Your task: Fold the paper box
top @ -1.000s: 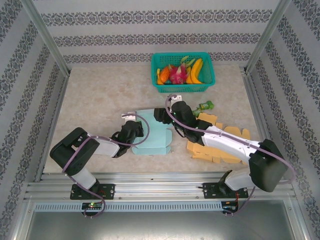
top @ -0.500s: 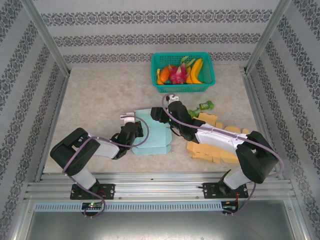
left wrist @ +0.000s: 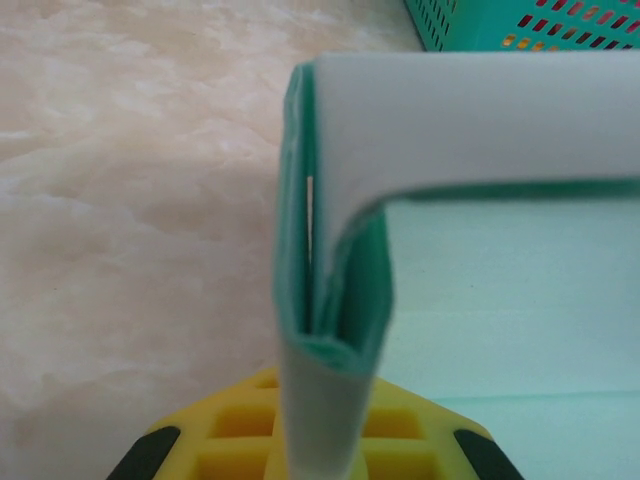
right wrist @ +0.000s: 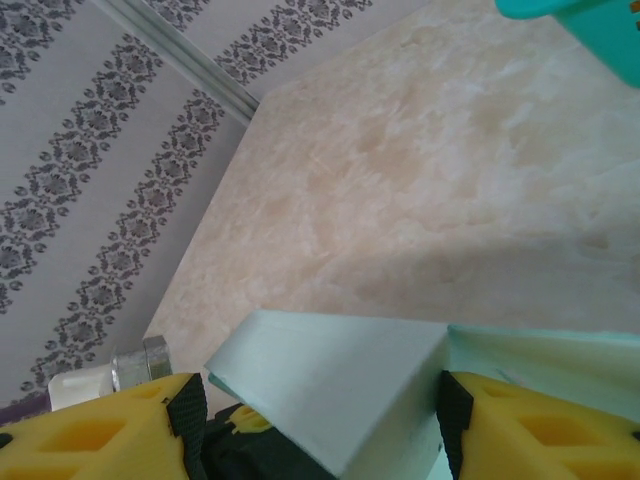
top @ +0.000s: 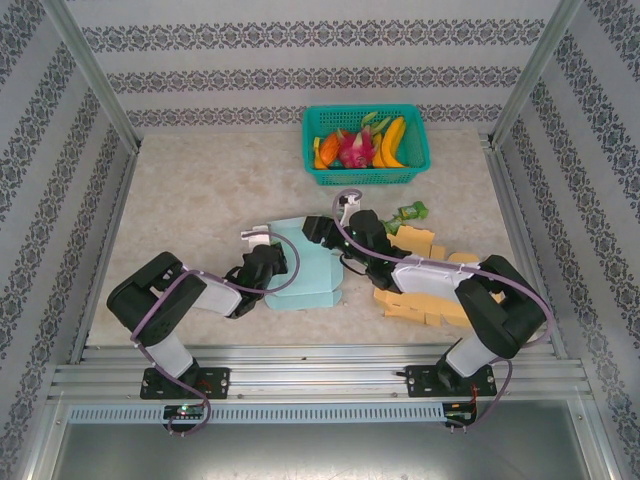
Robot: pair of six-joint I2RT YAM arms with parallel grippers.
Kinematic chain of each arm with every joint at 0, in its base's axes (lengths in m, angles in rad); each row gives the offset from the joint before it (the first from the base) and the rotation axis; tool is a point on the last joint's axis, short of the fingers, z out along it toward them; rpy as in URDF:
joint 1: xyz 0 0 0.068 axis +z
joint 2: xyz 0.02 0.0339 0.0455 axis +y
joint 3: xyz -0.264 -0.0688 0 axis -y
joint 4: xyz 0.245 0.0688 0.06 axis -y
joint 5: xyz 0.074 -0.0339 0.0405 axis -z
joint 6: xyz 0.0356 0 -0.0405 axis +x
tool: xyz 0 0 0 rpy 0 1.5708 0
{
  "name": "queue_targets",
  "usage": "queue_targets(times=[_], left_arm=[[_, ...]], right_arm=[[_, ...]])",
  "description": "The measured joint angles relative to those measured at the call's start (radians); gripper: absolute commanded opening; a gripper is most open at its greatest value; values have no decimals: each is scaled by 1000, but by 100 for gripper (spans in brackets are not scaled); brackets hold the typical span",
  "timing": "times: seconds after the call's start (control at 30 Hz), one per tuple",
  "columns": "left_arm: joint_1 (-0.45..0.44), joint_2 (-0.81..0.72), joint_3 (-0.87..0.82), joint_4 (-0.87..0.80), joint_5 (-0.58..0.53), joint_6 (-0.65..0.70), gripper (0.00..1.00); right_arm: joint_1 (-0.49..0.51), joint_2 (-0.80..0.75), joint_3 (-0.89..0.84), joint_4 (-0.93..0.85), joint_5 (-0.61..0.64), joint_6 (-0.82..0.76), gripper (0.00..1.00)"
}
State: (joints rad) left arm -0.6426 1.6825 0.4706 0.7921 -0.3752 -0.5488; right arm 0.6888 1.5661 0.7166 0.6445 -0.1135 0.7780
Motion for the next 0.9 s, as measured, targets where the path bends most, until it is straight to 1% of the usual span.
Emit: queue_targets(times=[0.07,0.2,0.3,0.47,0.63,0.9], left_arm=[[0,0,16,-21,0,-8,0],[-10,0,33,-42,0,-18,0],[-13,0,34,-54,4,-22,0],[-13,0,34,-68,5,-23,0],[-13,-1,34,-74,8,-26,0],[-13,-10,34,-79,20,-29,0]], right_arm=[[1,-7,-19,1,-11,-20,65],[1,-60,-53,-66,-3,-87,65],[1,-118,-76,-134,35,-143,66],[-3,-188,-78,-269,135,-224,66],[-33,-190,-78,-349,187,-246,67],[-59,-113,-78,-357,180,-252,67]])
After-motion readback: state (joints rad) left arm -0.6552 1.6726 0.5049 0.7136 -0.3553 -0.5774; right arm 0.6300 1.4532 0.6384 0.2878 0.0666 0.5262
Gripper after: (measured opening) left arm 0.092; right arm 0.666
